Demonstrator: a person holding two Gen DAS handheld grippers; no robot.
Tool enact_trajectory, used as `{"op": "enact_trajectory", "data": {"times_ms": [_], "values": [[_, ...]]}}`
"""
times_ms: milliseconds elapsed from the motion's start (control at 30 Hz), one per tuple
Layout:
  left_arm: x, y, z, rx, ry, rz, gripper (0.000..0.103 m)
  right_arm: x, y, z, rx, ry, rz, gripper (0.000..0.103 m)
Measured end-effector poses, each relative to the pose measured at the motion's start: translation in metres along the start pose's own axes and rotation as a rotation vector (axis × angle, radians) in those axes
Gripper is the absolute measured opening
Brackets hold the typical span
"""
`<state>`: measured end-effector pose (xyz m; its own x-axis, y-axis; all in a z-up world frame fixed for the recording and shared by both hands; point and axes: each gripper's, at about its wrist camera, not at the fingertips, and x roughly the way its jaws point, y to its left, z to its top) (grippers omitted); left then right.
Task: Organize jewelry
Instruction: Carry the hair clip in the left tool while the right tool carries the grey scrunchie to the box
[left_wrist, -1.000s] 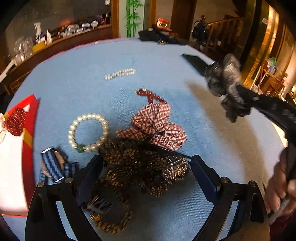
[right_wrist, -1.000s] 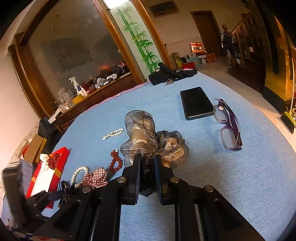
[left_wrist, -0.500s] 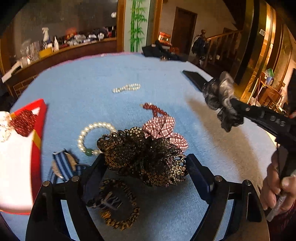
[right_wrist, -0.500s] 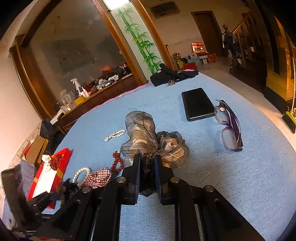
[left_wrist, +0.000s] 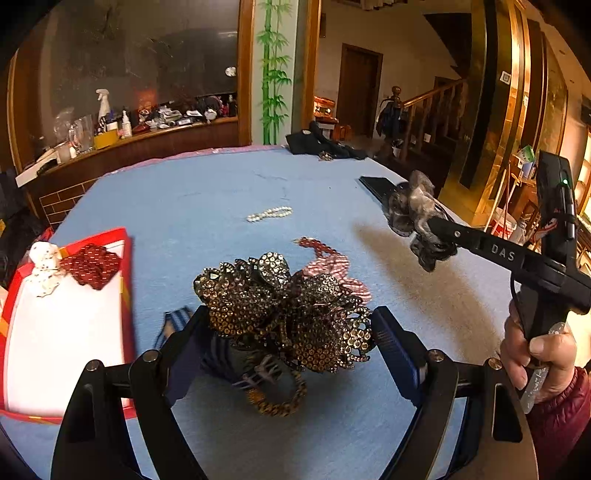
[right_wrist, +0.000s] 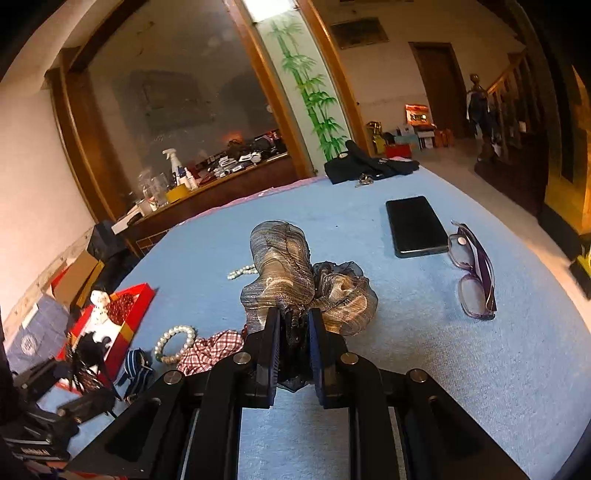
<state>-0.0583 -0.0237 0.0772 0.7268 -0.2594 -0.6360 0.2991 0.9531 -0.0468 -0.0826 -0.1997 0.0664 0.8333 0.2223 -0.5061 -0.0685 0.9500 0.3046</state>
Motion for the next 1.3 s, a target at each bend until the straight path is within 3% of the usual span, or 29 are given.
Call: {"op": "enact_trajectory", "data": {"times_ms": [200, 300, 467, 867, 900, 967, 1000, 1067, 1300], "values": [[-0.015, 0.015, -0.007, -0.008, -0.019, 0.002, 0.085, -0.022, 0.030, -0.021, 0.022, 0.003, 0.022, 0.016], [-0.024, 0.024, -0.011, -0.009, -0.041, 0.018, 0.085, -0.036, 0.051, -0.033, 0.030, 0.000, 0.077, 0.016], [-0.035, 0.040, -0.020, -0.035, -0.056, 0.020, 0.085, -0.048, 0.087, -0.048, -0.019, 0.019, 0.104, 0.016], [-0.057, 0.082, -0.039, -0.083, -0.093, 0.021, 0.085, -0.054, 0.146, -0.056, -0.097, 0.040, 0.067, 0.017], [-0.057, 0.087, -0.040, -0.089, -0.093, 0.021, 0.085, -0.052, 0.145, -0.055, -0.087, 0.045, 0.055, 0.022], [-0.062, 0.097, -0.043, -0.108, -0.099, 0.023, 0.085, -0.047, 0.139, -0.054, -0.064, 0.073, 0.012, 0.066], [-0.063, 0.101, -0.044, -0.114, -0.101, 0.025, 0.085, -0.046, 0.135, -0.054, -0.060, 0.069, -0.019, 0.074], [-0.064, 0.108, -0.047, -0.127, -0.100, 0.026, 0.085, -0.044, 0.123, -0.056, -0.050, 0.063, -0.090, 0.077], [-0.061, 0.111, -0.050, -0.139, -0.096, 0.012, 0.085, 0.000, 0.110, -0.075, -0.046, 0.245, -0.093, 0.078]]}}
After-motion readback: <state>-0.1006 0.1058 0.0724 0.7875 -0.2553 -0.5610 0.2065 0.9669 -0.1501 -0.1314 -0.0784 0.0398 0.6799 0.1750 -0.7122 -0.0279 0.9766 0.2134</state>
